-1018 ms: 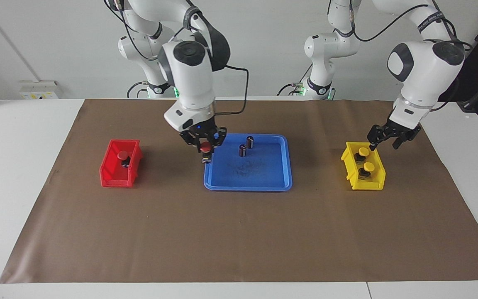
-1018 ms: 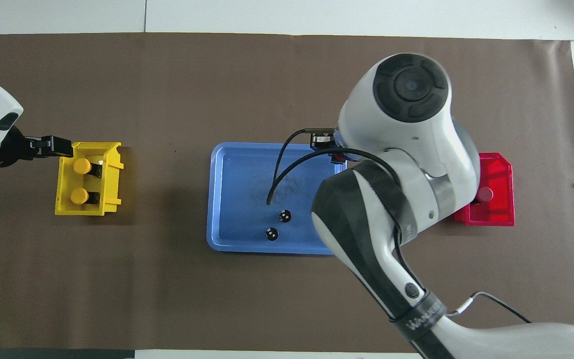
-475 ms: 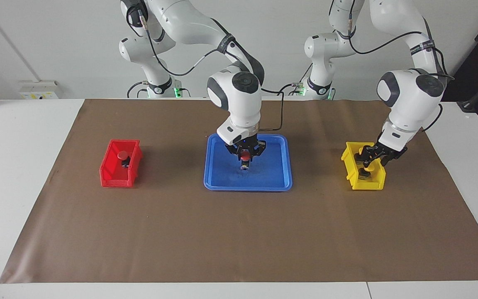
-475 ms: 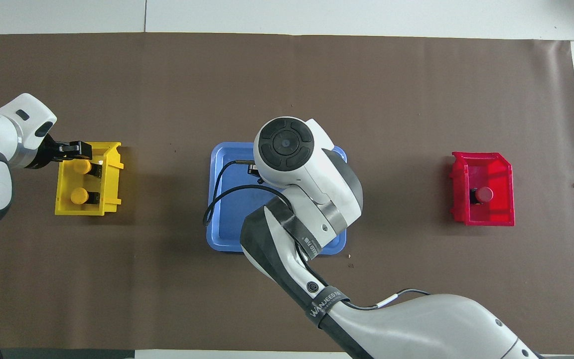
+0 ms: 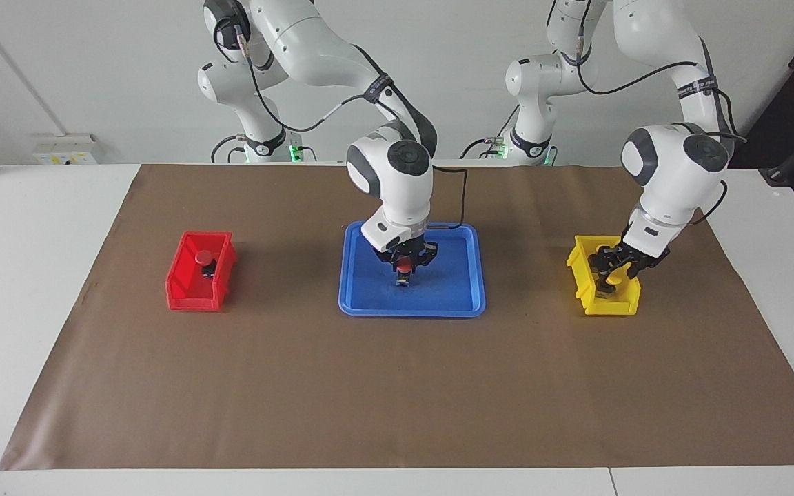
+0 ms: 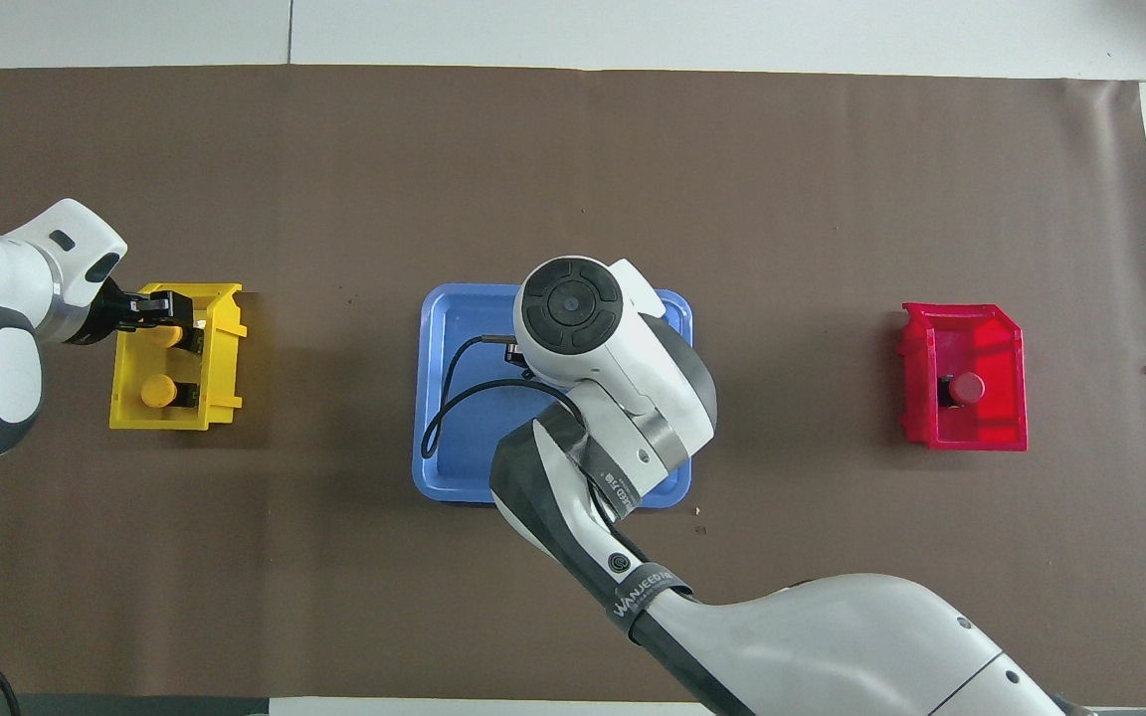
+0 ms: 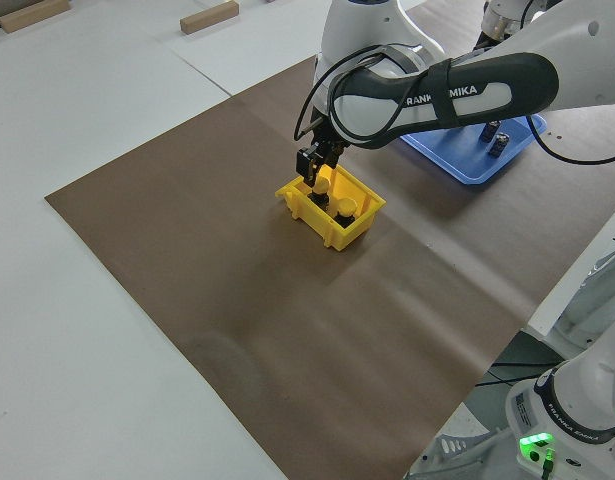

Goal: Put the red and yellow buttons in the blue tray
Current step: 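Carry the red button into the blue tray while the left gripper reaches the yellow bin, then withdraw the right gripper to the red bin while the left gripper grasps a yellow button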

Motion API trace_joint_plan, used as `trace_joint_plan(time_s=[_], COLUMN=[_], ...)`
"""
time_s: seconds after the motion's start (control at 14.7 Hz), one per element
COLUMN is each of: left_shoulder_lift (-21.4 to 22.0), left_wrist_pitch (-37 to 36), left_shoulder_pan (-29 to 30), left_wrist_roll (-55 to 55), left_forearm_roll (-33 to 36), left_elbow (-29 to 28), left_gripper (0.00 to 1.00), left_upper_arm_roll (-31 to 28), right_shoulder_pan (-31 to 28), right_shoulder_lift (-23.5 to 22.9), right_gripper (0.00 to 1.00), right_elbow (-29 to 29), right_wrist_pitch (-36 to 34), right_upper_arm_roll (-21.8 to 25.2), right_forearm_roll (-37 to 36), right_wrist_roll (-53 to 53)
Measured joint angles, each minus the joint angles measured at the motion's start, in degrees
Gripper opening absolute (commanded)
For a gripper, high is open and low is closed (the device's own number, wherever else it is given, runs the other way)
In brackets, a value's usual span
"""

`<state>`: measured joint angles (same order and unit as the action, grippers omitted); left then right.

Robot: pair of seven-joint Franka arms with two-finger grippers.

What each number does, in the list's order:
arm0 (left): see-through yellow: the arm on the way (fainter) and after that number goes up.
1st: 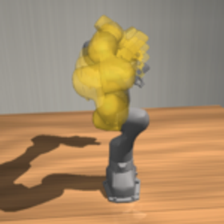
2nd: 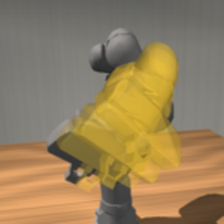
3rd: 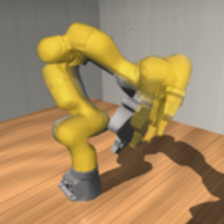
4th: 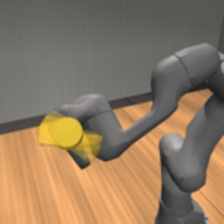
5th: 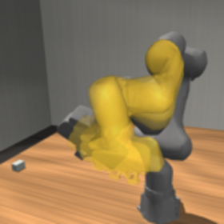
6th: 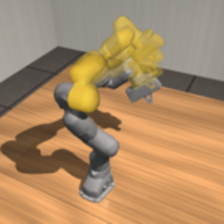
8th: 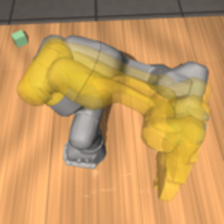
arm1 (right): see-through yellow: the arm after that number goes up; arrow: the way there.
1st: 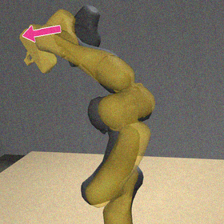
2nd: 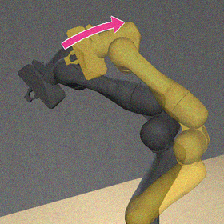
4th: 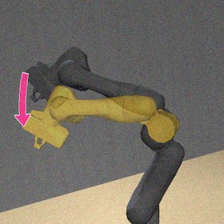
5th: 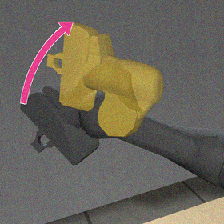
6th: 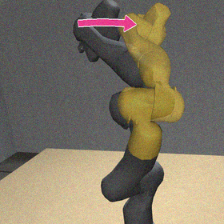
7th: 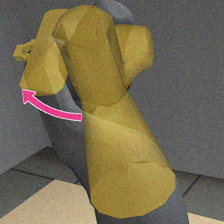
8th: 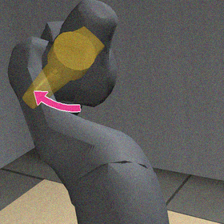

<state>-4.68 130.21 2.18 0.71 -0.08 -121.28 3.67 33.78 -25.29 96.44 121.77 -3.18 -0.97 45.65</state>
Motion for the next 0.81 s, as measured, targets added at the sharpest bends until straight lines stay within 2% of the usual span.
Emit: trace_joint_plan(time_s=[0.27,0.48,0.54,0.68,0.75,0.81], left_shoulder_lift=[-0.39,-0.65,-0.72,-0.84,-0.86,-0.88], left_wrist_pitch=[1.50,1.93,2.08,2.42,2.66,2.78], left_shoulder_pan=[0.14,0.15,0.16,0.24,0.33,0.40], left_wrist_roll=[0.01,0.01,0.01,0.18,0.36,0.40], left_forearm_roll=[0.00,0.00,0.00,0.00,0.00,0.00], left_elbow=[-1.36,-1.93,-2.18,-2.87,-3.11,-3.15], left_gripper=[0.68,0.66,0.57,0.08,0.02,0.02], left_upper_arm_roll=[0.00,0.00,0.00,0.00,0.00,0.00], right_shoulder_pan=[-0.49,-5.16,-8.24,-15.70,-19.73,-23.62], right_shoulder_lift=[0.45,3.51,6.05,12.67,16.46,20.19], right_gripper=[0.79,0.79,0.79,0.79,0.79,0.79], right_elbow=[-1.72,-6.91,-6.95,-3.86,-0.65,3.29], right_wrist_pitch=[-0.28,-8.51,-11.96,-17.26,-18.42,-18.67], right_upper_arm_roll=[0.33,1.07,1.17,1.32,1.34,1.40], right_forearm_roll=[-0.06,-0.28,-0.27,-0.13,-0.08,0.25], right_wrist_roll=[0.00,-4.10,-8.55,-18.53,-24.50,-30.68])
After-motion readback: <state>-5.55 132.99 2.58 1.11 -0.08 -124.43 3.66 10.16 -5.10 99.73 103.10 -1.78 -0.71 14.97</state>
